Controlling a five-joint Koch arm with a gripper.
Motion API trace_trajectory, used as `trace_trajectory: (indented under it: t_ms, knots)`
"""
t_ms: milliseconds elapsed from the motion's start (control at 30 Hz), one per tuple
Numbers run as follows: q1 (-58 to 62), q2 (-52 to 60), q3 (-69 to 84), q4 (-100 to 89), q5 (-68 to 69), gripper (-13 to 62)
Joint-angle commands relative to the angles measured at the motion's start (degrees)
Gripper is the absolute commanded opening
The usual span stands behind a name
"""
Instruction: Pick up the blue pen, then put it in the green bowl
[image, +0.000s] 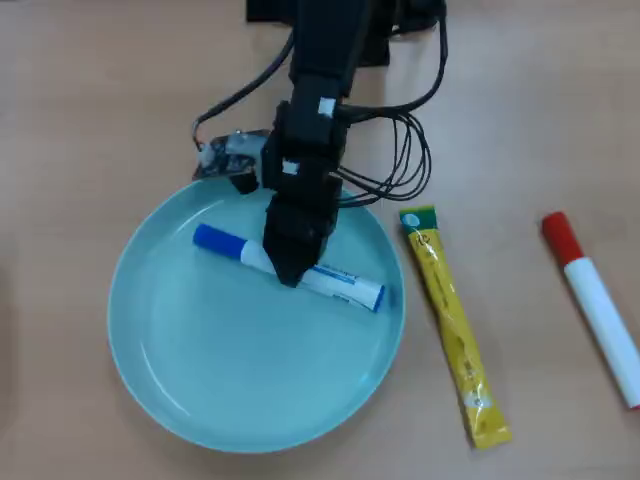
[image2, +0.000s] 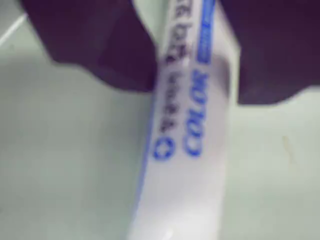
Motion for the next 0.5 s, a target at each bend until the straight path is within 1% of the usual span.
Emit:
trace_trajectory:
  t_ms: [0, 67, 100, 333, 400, 467]
  knots:
    - [0.44, 1.76, -2.72, -1.93, 0.09, 15.6]
    - [0.26, 1.76, -2.72, -1.58, 0.18, 18.2]
    - [0.26, 1.67, -2.64, -1.41, 0.26, 20.8]
    - [0.09, 2.11, -2.9, 3.25, 0.09, 46.4]
    - [0.0, 2.11, -3.25, 6.15, 0.18, 50.2]
    - [-0.18, 2.46, -3.96, 8.88, 0.18, 51.5]
